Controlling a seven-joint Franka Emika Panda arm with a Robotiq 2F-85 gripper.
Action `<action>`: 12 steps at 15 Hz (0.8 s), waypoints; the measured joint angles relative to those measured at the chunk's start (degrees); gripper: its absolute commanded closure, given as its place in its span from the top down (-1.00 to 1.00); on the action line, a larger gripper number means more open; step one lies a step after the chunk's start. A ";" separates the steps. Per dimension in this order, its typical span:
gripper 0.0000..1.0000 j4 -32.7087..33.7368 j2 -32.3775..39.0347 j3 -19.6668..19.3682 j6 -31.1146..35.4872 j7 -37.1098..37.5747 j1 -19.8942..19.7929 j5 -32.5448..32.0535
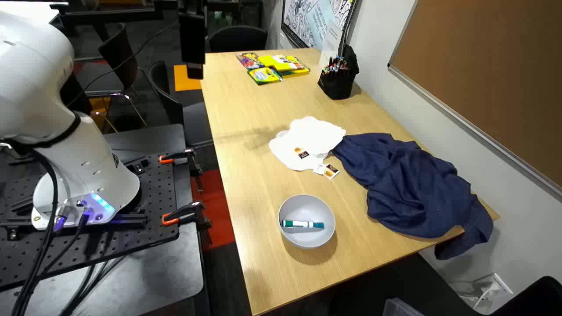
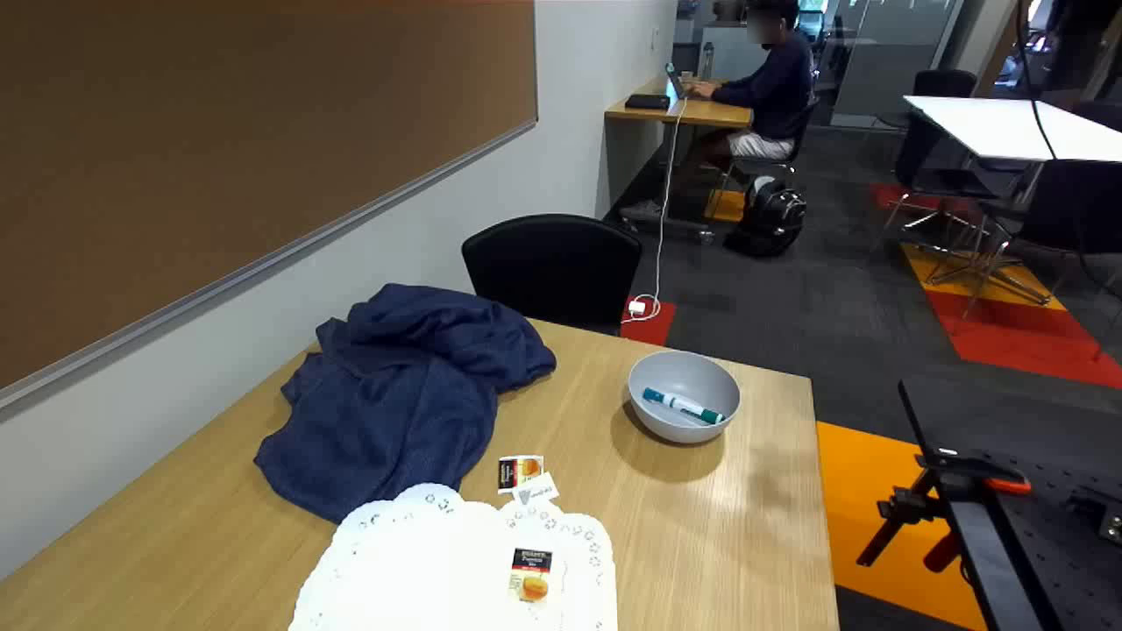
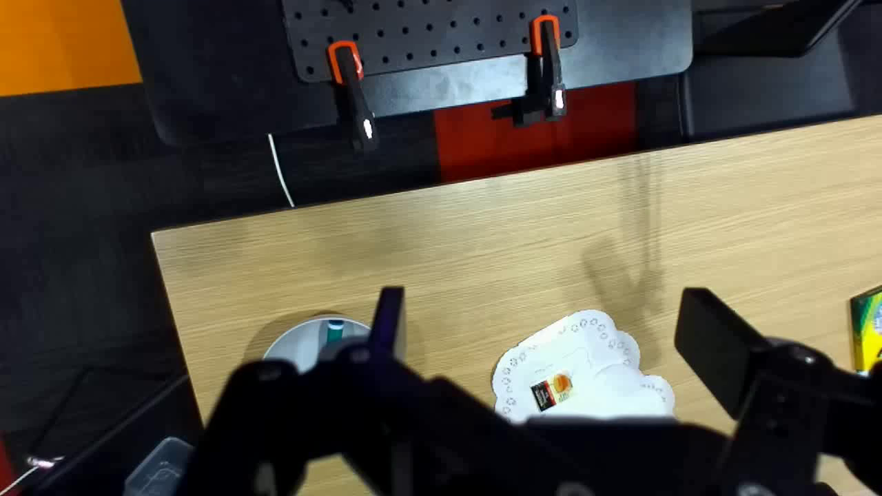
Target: Put the marker on the table
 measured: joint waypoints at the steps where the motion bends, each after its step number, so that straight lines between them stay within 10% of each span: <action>1: 1.00 0.00 0.00 0.00 0.00 0.00 0.00 0.00; 12: 1.00 -1.14 0.63 0.53 8.77 0.17 -0.84 -0.32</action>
